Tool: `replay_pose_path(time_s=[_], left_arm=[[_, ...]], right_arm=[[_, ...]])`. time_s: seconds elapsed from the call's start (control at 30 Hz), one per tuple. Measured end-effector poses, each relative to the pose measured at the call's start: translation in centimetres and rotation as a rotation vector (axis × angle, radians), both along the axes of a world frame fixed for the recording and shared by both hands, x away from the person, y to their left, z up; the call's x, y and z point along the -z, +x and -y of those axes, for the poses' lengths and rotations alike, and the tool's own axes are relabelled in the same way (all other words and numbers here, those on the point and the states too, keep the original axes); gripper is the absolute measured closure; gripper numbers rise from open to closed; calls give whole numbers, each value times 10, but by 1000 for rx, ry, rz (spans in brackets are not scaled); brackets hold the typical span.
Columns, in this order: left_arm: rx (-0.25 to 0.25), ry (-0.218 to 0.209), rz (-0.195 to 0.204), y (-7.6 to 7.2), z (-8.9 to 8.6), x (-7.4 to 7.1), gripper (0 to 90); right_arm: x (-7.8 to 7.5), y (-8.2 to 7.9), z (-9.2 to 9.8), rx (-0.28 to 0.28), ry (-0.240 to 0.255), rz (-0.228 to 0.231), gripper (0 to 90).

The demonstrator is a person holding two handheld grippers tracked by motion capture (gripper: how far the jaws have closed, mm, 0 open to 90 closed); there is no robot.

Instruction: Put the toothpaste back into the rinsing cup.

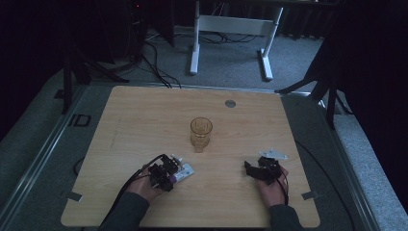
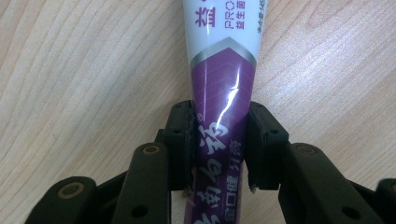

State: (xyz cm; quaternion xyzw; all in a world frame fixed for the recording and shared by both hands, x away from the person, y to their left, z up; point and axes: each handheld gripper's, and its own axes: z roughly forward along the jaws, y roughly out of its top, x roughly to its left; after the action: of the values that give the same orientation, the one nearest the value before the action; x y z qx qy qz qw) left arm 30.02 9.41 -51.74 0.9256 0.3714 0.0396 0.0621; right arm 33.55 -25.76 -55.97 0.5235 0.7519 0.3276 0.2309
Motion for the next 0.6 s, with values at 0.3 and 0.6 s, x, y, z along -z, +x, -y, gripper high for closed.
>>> replay_pose_path(time_s=[0.3, 0.6], left_arm=[[-2, -5, 8, -1, -1, -2, 696], [-2, -2, 14, -3, -1, -3, 712]], right_arm=[[0, 0, 0, 0, -1, 1, 246], [0, 0, 0, -1, -1, 1, 246]])
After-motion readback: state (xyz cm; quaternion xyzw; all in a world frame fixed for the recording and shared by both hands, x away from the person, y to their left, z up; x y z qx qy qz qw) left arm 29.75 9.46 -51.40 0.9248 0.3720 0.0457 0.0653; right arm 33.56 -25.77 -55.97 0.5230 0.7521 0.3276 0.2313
